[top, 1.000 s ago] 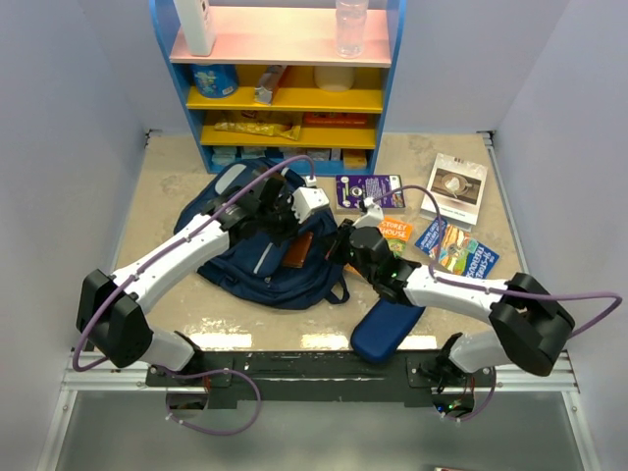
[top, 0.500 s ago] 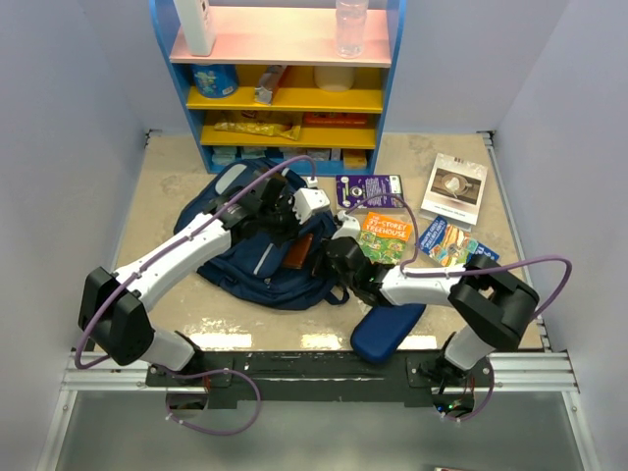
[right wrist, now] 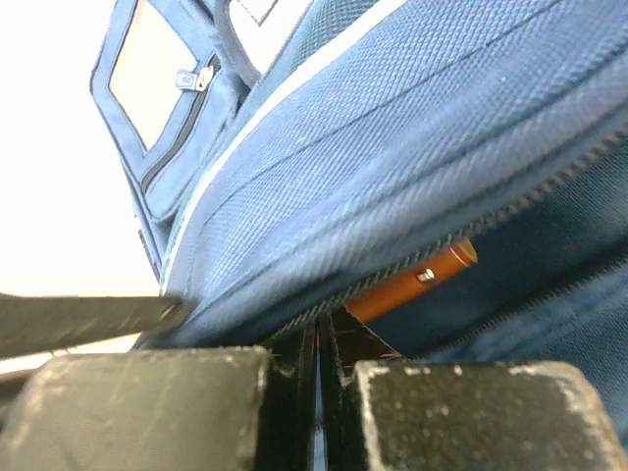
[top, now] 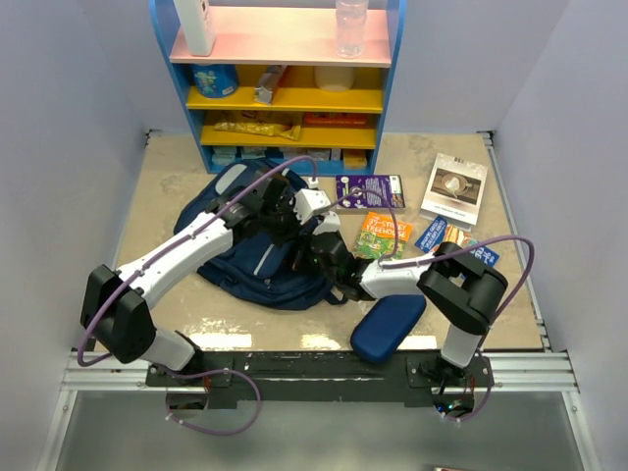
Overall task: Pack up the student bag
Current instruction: Place the personal item in the student bag.
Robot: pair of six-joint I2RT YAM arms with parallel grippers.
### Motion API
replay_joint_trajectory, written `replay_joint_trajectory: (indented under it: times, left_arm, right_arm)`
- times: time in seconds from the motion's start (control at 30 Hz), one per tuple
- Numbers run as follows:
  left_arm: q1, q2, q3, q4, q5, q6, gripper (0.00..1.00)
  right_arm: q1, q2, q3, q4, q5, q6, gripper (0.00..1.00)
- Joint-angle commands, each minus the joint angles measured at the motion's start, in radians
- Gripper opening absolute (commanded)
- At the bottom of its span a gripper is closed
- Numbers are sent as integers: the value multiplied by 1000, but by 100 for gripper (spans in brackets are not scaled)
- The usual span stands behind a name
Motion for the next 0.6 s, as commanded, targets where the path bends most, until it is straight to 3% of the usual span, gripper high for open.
replay_joint_trajectory:
  times: [0.0, 0.1, 0.13, 0.17, 0.27, 0.47, 0.57]
  left_arm:
    - [-12, 4, 68, 37, 47, -12, 0]
    - [-12, 4, 65, 40, 39, -7, 0]
    - [-12, 7, 64, 43, 39, -10, 0]
    - [-12, 11, 62, 46, 44, -12, 1]
    - [-12, 31, 61, 63, 65, -32, 19]
    - [-12, 71, 59, 103, 61, -56, 26]
    - [-12, 100, 90, 96, 48, -61, 40]
  right_arm:
    - [3, -17, 24, 61, 15, 19, 0]
    - [3, -161, -77, 58, 62, -21, 1]
    - [3, -200, -101, 50, 64, -44, 9]
    - [3, -234, -147, 39, 62, -56, 29]
    - [26, -364, -250, 24, 64, -92, 45]
    - [197, -426, -251, -25, 47, -341, 46]
    - [267, -388, -203, -99, 91, -430, 51]
